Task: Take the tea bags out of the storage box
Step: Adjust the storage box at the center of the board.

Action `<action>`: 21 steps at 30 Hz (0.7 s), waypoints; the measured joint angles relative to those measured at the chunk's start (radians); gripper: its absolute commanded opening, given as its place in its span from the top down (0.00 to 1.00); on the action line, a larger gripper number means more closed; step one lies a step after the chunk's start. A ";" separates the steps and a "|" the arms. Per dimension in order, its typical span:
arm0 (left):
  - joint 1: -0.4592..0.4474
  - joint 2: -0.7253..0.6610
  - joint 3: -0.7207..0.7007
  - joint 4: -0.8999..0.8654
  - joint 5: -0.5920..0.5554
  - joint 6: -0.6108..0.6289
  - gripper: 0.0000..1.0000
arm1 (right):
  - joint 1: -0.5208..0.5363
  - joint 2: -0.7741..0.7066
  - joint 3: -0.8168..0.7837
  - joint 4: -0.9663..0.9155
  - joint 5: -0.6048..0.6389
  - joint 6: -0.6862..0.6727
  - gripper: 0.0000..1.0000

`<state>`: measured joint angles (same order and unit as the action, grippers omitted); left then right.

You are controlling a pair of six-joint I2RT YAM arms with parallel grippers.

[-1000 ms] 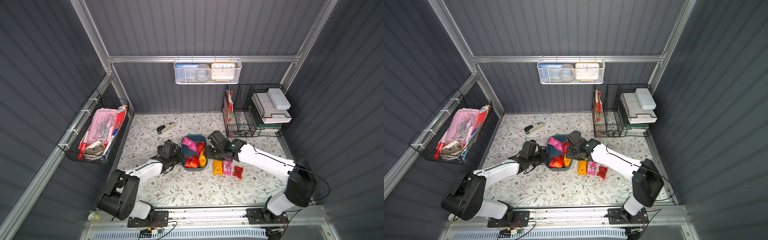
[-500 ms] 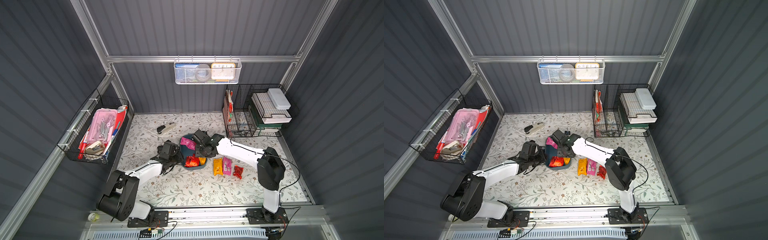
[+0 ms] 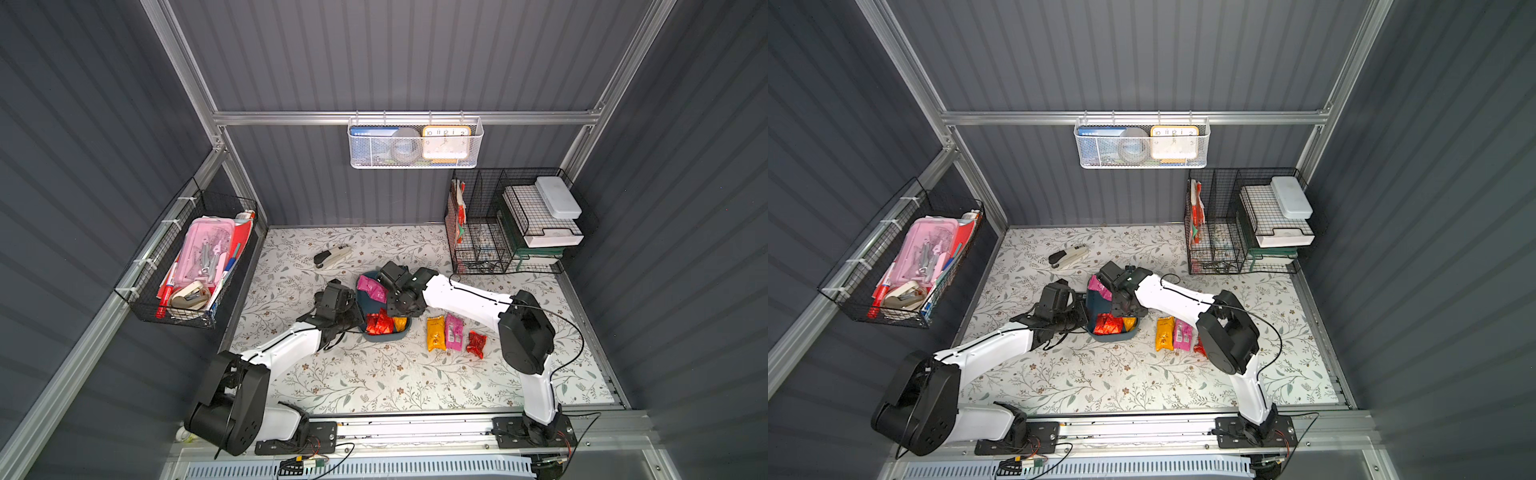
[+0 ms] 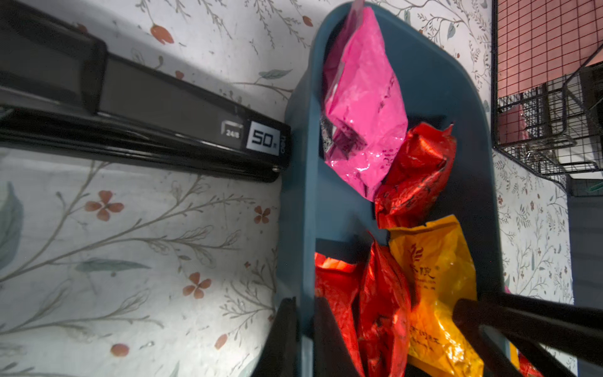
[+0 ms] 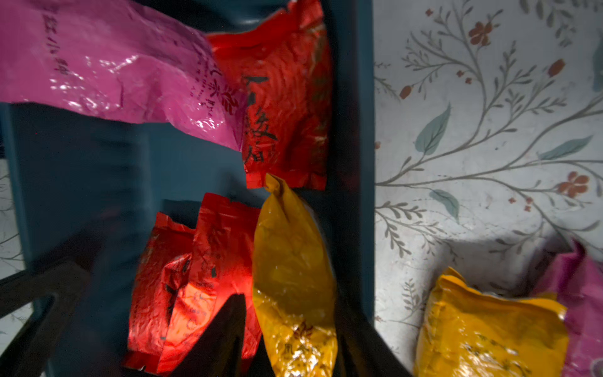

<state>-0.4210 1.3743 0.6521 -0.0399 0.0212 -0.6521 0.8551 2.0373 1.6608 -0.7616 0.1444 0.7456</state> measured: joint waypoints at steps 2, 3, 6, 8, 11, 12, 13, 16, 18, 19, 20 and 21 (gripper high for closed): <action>0.000 0.000 0.000 -0.005 0.000 0.006 0.91 | 0.001 0.000 0.016 -0.003 -0.002 -0.003 0.50; 0.000 0.000 0.000 -0.006 -0.001 0.010 0.91 | 0.001 0.004 0.030 -0.011 -0.001 -0.004 0.49; 0.000 0.000 0.000 -0.007 -0.003 0.023 0.92 | 0.001 0.021 0.071 -0.020 0.007 -0.006 0.48; 0.000 0.000 0.000 -0.007 -0.004 0.032 0.92 | 0.001 0.036 0.082 -0.028 0.015 -0.006 0.48; 0.000 0.000 0.000 -0.007 -0.007 0.041 0.92 | 0.001 0.071 0.085 -0.047 0.021 -0.006 0.47; 0.000 0.000 0.000 -0.007 -0.007 0.043 0.92 | 0.001 0.080 0.085 -0.051 0.020 -0.006 0.48; 0.000 0.000 0.000 -0.006 -0.006 0.046 0.92 | 0.001 0.094 0.084 -0.055 0.019 -0.006 0.47; -0.002 0.000 0.000 -0.006 -0.007 0.055 0.92 | 0.007 0.111 0.084 -0.056 0.018 -0.006 0.47; -0.003 0.000 0.000 -0.006 -0.007 0.058 0.92 | 0.012 0.114 0.084 -0.060 0.018 -0.006 0.47; -0.003 0.000 0.000 -0.006 -0.007 0.058 0.92 | 0.013 0.114 0.084 -0.060 0.017 -0.006 0.48; -0.003 0.000 0.000 -0.006 -0.007 0.060 0.92 | 0.013 0.114 0.084 -0.061 0.017 -0.006 0.48; -0.003 0.000 0.000 -0.007 -0.007 0.060 0.92 | 0.013 0.114 0.084 -0.062 0.017 -0.006 0.49</action>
<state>-0.4240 1.3743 0.6521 -0.0467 0.0139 -0.5919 0.8684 2.1517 1.7443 -0.8234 0.1612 0.7399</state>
